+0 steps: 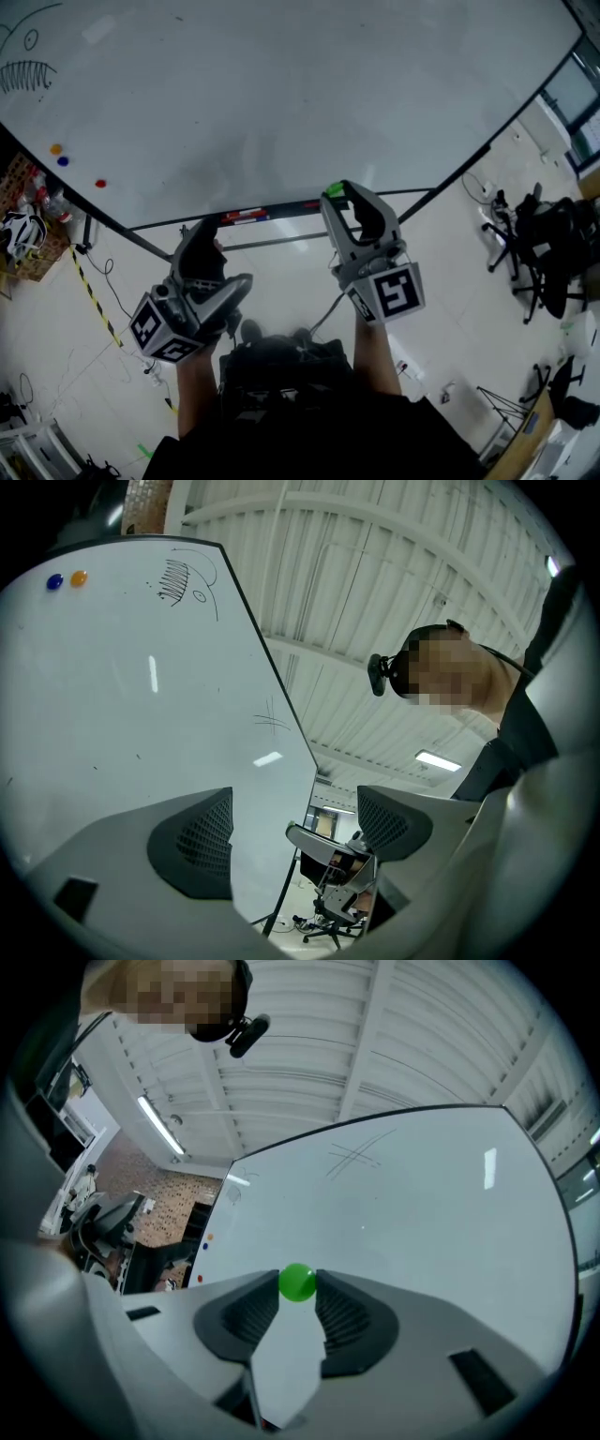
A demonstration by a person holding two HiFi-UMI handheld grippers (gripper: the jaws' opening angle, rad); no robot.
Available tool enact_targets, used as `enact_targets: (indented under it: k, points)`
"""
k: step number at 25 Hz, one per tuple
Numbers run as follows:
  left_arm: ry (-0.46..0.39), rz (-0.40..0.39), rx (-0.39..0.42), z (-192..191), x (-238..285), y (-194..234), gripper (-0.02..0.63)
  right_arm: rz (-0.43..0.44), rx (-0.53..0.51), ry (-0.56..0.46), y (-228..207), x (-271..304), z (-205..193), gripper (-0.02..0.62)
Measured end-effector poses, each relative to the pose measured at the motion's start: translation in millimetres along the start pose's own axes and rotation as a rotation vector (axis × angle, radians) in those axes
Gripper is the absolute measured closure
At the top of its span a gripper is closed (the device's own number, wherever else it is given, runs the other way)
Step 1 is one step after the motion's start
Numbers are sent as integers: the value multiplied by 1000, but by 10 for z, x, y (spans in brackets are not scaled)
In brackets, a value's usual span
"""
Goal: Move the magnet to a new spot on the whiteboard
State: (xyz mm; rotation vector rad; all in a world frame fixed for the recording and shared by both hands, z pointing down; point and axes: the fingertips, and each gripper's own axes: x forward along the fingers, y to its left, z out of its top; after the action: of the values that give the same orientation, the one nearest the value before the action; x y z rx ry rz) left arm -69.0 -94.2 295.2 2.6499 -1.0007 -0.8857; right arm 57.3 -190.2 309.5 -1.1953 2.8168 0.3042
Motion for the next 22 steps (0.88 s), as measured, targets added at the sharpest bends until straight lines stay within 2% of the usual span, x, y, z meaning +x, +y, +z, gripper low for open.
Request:
enact_targets:
  k: [7,13,22]
  points:
    - [-32,11,-2,165,-152,284,193,-14,-125,69,92,496,-32,445]
    - [-39,25,-16,251,-334,421,193,-22,-162,101,129,900,-79,445]
    - [-61,59,32,442,-402,633,192,-55,-225,140,102,1312,-173,445]
